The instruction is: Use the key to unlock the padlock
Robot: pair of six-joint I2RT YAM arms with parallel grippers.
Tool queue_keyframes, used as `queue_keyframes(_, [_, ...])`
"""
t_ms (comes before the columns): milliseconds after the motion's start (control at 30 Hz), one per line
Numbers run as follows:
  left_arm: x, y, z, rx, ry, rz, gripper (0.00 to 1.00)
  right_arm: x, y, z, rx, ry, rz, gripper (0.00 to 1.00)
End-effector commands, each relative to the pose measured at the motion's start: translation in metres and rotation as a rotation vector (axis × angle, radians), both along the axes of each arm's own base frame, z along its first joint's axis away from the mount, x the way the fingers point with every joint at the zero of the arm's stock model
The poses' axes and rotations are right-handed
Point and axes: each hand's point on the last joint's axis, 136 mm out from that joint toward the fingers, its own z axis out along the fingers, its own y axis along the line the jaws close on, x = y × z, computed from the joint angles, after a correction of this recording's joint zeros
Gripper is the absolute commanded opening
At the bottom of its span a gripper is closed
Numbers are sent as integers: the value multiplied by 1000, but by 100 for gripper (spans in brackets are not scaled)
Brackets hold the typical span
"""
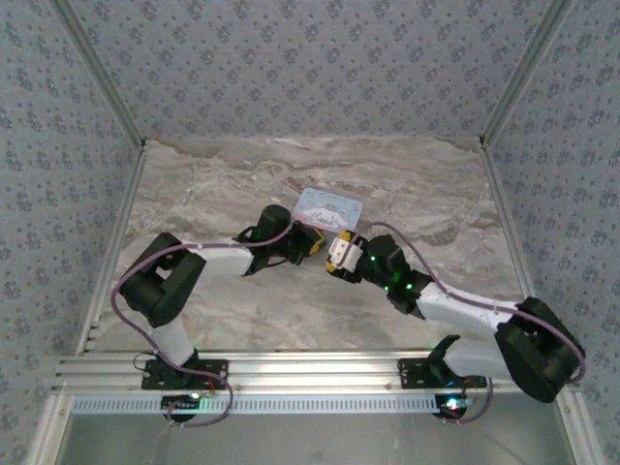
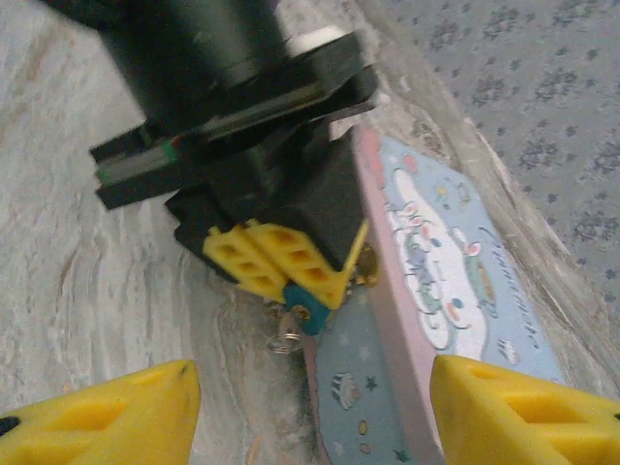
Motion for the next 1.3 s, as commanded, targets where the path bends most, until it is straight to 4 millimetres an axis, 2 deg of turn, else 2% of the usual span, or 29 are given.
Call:
queue_keyframes(0, [5, -13, 38, -87, -55, -15, 0, 7, -2, -10, -84, -77, -7, 64])
queue_keyframes(200, [4, -14, 37, -90, -51, -15, 0, 15, 6, -19, -93, -79, -12, 62])
queue_keyframes(400, [3, -17, 37, -95, -48, -20, 0, 21, 13, -28, -103, -73, -18, 49])
queue_keyframes(600, [3, -19, 37, -98, -46, -23, 0, 29, 16, -30, -94, -82, -43, 41])
queue_keyframes(700, [3, -19, 36, -98, -43, -24, 0, 32, 15, -31, -94, -91, -55, 40])
queue_keyframes(1133, [2, -22, 33, -104, -29, -31, 0, 38, 20, -29, -69, -94, -62, 27])
queue_keyframes(1267, [2, -23, 32, -108, -26, -31, 0, 39, 21, -29, -69, -93, -67, 20])
